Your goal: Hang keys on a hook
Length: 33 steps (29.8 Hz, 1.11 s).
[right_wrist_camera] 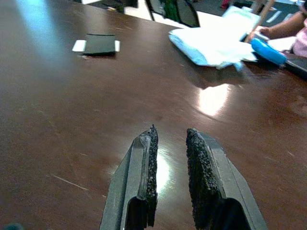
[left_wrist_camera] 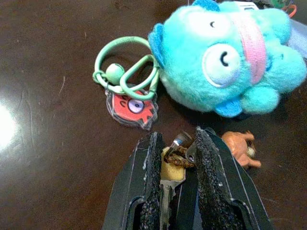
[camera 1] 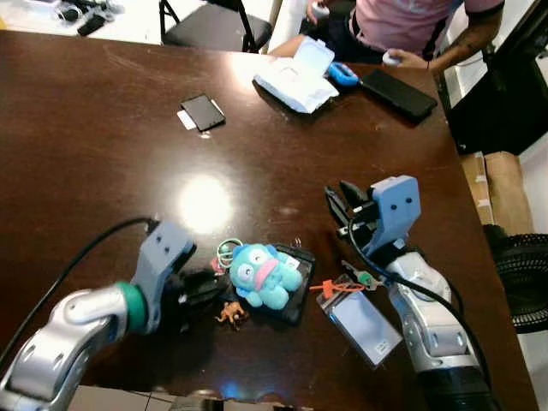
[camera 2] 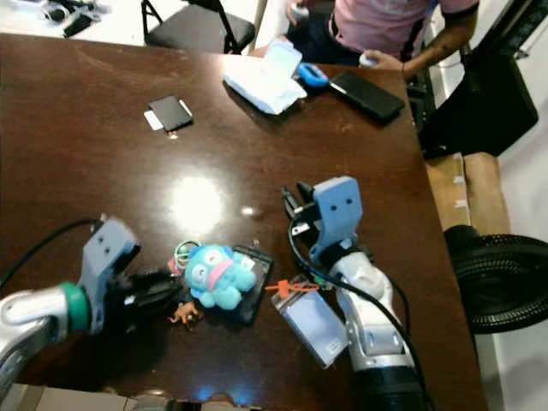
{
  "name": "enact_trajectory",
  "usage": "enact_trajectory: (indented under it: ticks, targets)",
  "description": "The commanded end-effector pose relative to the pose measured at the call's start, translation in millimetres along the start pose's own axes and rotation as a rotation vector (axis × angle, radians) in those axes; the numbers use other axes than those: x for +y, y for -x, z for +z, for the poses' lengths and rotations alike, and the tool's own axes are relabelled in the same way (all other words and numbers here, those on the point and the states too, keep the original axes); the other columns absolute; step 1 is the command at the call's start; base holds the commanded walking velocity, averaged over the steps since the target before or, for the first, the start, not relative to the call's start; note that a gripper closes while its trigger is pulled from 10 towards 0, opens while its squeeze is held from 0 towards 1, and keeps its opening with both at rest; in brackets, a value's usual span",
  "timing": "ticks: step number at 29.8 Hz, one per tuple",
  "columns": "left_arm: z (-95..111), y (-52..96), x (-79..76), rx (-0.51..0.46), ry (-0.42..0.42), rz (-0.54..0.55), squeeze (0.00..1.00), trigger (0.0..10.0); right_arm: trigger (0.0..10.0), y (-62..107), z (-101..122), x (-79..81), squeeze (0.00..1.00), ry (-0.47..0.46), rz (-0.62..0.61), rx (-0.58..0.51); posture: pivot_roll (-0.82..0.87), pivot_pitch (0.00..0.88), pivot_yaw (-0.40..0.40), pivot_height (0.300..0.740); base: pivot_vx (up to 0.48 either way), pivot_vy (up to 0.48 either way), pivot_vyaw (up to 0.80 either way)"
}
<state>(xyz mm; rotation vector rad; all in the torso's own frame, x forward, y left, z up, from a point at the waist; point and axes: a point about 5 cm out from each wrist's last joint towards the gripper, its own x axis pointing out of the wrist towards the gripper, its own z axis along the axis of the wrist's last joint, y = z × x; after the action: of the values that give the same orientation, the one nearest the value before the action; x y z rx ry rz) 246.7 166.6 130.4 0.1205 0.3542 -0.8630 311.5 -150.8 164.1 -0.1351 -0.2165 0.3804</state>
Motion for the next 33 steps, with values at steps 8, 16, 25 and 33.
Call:
enact_trajectory:
  ticks: [8, 16, 25, 33]
  targets:
    - [-10.1, 0.2, -1.7, 0.030, 0.028, -0.017, 0.00, 6.3, 10.0, 0.9, -3.0, 3.4, 0.00, -0.011, 0.012, 0.013, -0.02, 0.170, 0.059, 0.740, 0.000, 0.000, 0.00]
    - [-13.4, 3.5, -3.4, 0.039, 0.036, -0.016, 0.00, 0.0, 10.0, 3.4, -4.2, 3.5, 0.00, -0.012, 0.006, 0.019, -0.02, 0.174, 0.061, 0.740, 0.000, 0.000, 0.00]
    - [-11.6, 6.4, 0.0, 0.024, 0.042, 0.016, 0.00, 0.0, 10.0, 1.7, -3.9, 4.9, 0.00, -0.018, 0.010, 0.016, -0.01, 0.175, 0.063, 0.740, 0.000, 0.000, 0.00]
    - [32.8, 1.1, 4.8, -0.168, -0.064, 0.117, 0.00, 10.0, 10.0, 1.7, -3.7, 7.4, 0.00, -0.024, 0.010, 0.013, -0.01, 0.174, 0.064, 0.740, 0.000, 0.000, 0.00]
